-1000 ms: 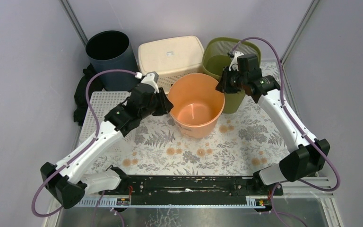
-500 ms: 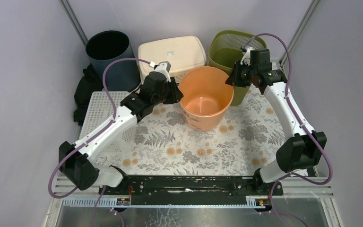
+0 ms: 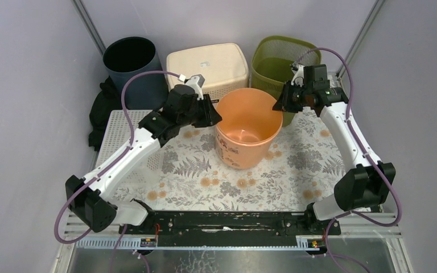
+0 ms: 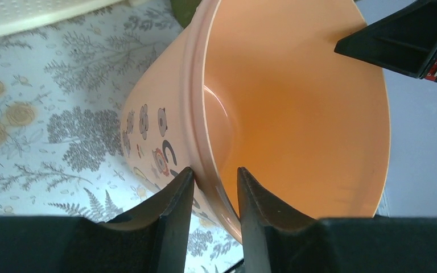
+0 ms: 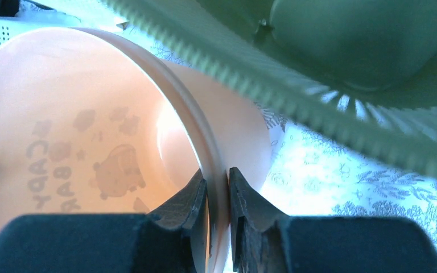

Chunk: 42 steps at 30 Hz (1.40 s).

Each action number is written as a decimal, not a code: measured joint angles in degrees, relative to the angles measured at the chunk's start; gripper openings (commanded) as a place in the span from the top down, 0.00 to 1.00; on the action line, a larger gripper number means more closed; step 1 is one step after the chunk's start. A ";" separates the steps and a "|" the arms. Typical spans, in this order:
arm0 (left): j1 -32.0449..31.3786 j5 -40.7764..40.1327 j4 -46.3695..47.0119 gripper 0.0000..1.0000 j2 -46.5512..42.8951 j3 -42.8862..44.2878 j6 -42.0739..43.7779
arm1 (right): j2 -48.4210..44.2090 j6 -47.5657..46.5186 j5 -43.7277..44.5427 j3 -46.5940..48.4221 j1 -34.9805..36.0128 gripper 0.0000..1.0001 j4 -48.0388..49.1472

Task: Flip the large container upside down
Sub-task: Move the container to the center of the board.

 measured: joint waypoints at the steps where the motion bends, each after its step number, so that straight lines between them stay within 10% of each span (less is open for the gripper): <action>1: 0.00 0.68 -0.04 0.61 -0.61 -0.57 -0.37 | -0.83 0.07 -0.02 -0.55 0.00 1.00 -0.81; 20: -2.67 7.41 2.01 0.20 -15.08 -18.14 -0.42 | -12.85 1.07 5.66 -9.75 -0.59 0.93 -5.84; 29: -2.67 6.93 1.38 0.00 -18.62 -21.09 1.09 | -13.88 1.49 8.20 -10.71 -0.85 0.70 -4.94; 42: -2.67 6.80 1.81 0.00 -27.43 -22.82 2.08 | -14.95 2.49 9.79 -10.45 -0.87 0.32 -4.81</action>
